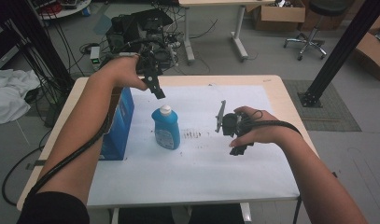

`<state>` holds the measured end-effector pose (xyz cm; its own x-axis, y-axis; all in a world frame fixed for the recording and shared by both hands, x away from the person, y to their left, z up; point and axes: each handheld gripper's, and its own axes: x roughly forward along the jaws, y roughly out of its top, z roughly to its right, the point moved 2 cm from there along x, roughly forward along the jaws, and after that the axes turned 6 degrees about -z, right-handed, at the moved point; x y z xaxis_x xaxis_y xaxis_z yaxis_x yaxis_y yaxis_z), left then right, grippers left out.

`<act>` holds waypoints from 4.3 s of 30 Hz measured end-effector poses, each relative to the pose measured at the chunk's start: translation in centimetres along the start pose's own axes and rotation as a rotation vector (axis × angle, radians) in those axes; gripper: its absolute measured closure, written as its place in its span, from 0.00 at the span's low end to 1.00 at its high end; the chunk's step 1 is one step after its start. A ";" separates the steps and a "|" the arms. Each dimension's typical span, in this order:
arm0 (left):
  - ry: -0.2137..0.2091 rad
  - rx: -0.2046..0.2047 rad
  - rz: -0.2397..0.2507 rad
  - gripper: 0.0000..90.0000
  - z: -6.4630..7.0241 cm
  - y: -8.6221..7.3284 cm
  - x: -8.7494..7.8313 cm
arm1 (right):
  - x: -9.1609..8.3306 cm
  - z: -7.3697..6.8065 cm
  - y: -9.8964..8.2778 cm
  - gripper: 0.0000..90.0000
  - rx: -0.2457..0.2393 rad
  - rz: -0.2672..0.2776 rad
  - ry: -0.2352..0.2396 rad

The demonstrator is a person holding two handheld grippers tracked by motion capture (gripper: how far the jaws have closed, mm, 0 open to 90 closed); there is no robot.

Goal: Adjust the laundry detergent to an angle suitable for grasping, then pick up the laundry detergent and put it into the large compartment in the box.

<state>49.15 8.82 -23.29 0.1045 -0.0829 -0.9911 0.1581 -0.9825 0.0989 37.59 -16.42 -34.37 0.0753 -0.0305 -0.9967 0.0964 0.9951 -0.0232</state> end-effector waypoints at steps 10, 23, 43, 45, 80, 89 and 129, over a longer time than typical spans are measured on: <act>0.007 0.008 -0.012 0.00 -0.4 0.3 -0.2 | -0.1 0.1 -0.2 0.18 0.006 -0.007 -0.003; 0.012 0.014 -0.011 0.00 -0.6 1.1 -0.2 | -0.2 0.6 -0.8 0.18 0.014 -0.003 -0.005; 0.015 0.023 -0.028 0.00 -0.6 1.2 -0.8 | -0.3 0.7 -1.1 0.18 0.023 0.008 -0.007; 0.015 0.020 -0.033 0.00 -0.6 1.1 -0.8 | -0.4 0.8 -1.2 0.18 0.027 0.010 -0.009; 0.015 0.091 -0.025 0.00 4.0 -0.9 -3.0 | -0.6 -0.3 -1.0 0.18 0.011 0.018 -0.020; -0.002 0.117 -0.033 0.00 4.7 -0.9 -1.8 | -0.2 -0.3 -1.1 0.18 0.019 0.018 -0.018; -0.071 0.187 -0.011 0.01 6.0 -0.9 4.5 | 0.5 -0.7 -0.6 0.18 0.024 0.027 -0.018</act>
<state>43.56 8.35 -28.40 0.0334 -0.0774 -0.9964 -0.0269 -0.9967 0.0765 36.90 -16.96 -34.86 0.0964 -0.0056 -0.9953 0.1177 0.9930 0.0058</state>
